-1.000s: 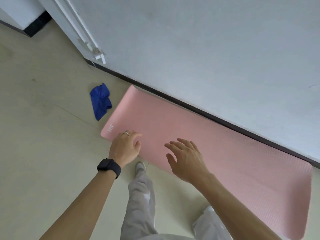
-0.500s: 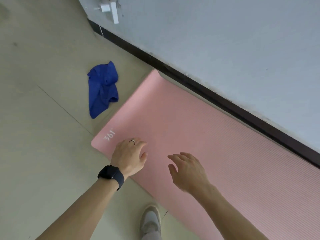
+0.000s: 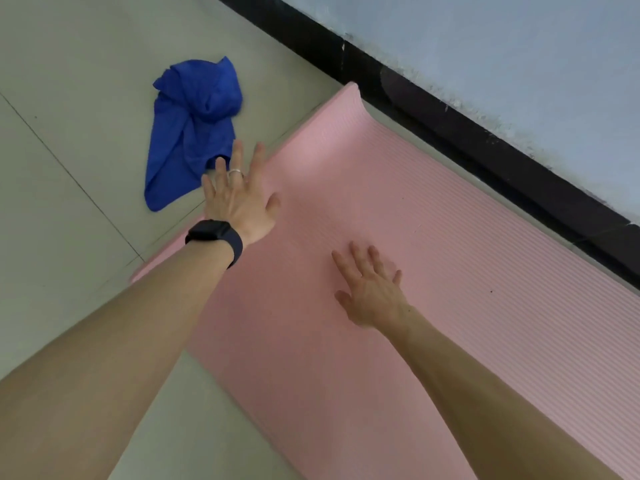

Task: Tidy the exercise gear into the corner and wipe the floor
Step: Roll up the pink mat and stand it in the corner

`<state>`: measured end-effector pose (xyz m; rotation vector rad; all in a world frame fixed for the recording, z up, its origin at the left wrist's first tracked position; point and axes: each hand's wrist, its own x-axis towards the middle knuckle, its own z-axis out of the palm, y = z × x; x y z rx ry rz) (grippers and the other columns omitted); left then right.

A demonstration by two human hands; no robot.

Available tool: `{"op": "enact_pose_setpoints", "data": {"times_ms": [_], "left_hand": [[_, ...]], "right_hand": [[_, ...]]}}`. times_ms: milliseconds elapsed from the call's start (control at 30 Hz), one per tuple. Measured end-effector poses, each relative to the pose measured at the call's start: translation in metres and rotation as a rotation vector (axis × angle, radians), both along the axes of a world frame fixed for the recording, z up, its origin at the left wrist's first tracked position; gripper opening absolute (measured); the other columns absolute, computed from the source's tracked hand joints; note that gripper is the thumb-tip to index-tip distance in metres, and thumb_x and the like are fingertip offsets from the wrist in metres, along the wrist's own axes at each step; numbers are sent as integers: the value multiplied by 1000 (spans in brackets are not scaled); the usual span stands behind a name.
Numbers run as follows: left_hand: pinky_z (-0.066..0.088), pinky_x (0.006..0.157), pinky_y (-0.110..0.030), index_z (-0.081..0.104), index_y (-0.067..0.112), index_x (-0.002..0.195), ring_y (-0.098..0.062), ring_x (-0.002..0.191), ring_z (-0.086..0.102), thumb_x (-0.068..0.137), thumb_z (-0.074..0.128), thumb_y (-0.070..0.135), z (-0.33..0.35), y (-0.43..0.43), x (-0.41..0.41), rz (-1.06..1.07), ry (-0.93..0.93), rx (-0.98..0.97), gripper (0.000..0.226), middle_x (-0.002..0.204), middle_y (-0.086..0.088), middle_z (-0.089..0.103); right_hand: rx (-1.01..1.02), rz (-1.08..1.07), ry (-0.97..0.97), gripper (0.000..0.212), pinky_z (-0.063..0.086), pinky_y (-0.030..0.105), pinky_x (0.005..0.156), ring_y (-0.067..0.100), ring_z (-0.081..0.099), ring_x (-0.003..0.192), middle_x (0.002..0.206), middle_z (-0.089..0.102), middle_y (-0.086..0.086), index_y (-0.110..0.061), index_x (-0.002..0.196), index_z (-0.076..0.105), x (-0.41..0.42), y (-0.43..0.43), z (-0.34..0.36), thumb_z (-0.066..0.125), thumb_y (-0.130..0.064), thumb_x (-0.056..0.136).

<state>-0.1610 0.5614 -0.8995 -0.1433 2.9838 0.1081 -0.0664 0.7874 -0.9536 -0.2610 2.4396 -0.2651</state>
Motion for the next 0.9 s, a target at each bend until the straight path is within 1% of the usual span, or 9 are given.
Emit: {"op": "enact_pose_setpoints", "data": {"times_ms": [67,167,300,400,567,633,733,833,900], "left_hand": [[39,103,-56,13,22,157,-43,118,52,102,37,46,-5,-5,-18,28,2,79,65,132,-17,57],[44,57,-38,57,18,125,-27,65,51,104,26,38,-17,-9,-30,53,27,251,42,77,-5,62],[41,57,-32,56,33,124,-25,73,60,99,48,34,-24,-9,-33,44,-21,420,26,100,-3,66],[36,51,-30,47,34,121,-21,62,54,96,56,37,-30,-5,-28,67,-50,367,26,87,-1,59],[36,73,-39,52,31,118,-24,85,53,91,65,38,-47,11,-19,267,160,355,31,95,5,57],[32,75,-37,60,29,112,-21,88,52,91,66,33,-49,19,-14,293,232,338,23,97,5,64],[31,71,-36,64,26,99,-24,85,55,88,67,24,-53,31,-5,245,318,275,11,91,4,67],[30,63,-35,62,24,83,-26,73,54,73,76,13,-58,37,7,153,367,192,20,76,4,63],[33,61,-35,62,22,81,-26,71,54,66,80,11,-62,40,15,111,380,165,26,73,5,61]], "right_hand": [[11,9,21,73,-1,74,113,27,-29,148,162,-29,-8,-42,154,-15,0,-3,-14,36,-46,103],[23,15,76,71,-3,75,112,27,-30,148,162,-29,-8,-42,154,-15,9,-3,-22,32,-48,100],[40,0,65,77,1,73,113,27,-27,149,163,-26,-10,-43,155,-11,3,-5,-19,38,-53,96],[58,10,49,78,11,68,117,25,-17,152,165,-19,-11,-45,155,-5,-5,-4,-12,43,-56,95],[61,-10,17,67,28,45,120,26,17,151,166,14,-8,-44,155,19,-32,-6,6,45,-58,95],[-34,-165,19,63,37,38,112,27,42,140,156,42,-2,-37,153,31,-50,-17,21,45,-58,96],[-446,-582,33,60,40,34,110,24,55,128,138,60,-1,-22,148,43,-75,-47,38,51,-50,96],[-739,-919,-46,38,51,46,103,29,65,110,100,71,1,-12,105,68,-103,-76,38,60,-46,92],[-791,-1034,-93,43,54,48,97,34,68,104,100,73,15,-4,93,69,-122,-90,33,67,-47,86]]}}
